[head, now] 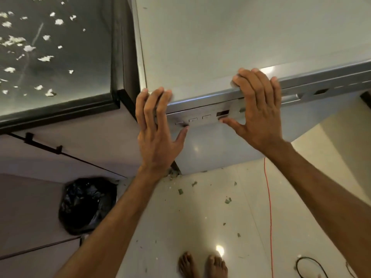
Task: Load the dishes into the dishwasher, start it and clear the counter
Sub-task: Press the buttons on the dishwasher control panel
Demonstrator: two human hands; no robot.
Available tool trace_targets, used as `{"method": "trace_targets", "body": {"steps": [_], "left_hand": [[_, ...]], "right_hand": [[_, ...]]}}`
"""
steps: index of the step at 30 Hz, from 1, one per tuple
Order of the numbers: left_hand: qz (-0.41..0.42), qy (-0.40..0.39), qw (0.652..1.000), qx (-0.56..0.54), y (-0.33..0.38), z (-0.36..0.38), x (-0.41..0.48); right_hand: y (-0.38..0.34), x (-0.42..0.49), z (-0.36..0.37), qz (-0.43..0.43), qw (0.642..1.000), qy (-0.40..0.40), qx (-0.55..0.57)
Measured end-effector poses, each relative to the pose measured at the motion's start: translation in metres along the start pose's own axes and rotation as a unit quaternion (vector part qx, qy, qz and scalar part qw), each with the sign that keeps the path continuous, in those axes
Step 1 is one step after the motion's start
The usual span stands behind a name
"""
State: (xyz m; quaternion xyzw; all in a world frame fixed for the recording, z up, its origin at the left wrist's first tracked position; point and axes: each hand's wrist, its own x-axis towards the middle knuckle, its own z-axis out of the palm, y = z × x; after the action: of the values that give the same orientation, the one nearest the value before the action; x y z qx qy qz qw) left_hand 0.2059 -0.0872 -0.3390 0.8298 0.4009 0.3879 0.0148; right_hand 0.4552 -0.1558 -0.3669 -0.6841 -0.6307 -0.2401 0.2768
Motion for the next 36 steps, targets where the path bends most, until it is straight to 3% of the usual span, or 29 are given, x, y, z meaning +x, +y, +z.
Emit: {"method": "trace_targets", "body": {"steps": [14,21,29,36], "left_hand": [[0.026,0.04,0.999,0.007,0.001,0.009,0.0],[0.033,0.054,0.998,0.005,-0.004,0.013,-0.001],[0.039,0.091,0.995,-0.006,-0.005,0.022,-0.005],[0.111,0.112,0.987,0.022,-0.023,0.03,-0.013]], "right_hand": [[0.0,-0.002,0.009,0.003,0.999,0.04,0.012],[-0.019,-0.002,0.018,0.044,0.996,0.074,0.023],[-0.016,-0.001,0.018,0.016,0.995,0.098,0.016],[-0.009,-0.005,0.025,-0.018,0.992,0.123,0.033]]}}
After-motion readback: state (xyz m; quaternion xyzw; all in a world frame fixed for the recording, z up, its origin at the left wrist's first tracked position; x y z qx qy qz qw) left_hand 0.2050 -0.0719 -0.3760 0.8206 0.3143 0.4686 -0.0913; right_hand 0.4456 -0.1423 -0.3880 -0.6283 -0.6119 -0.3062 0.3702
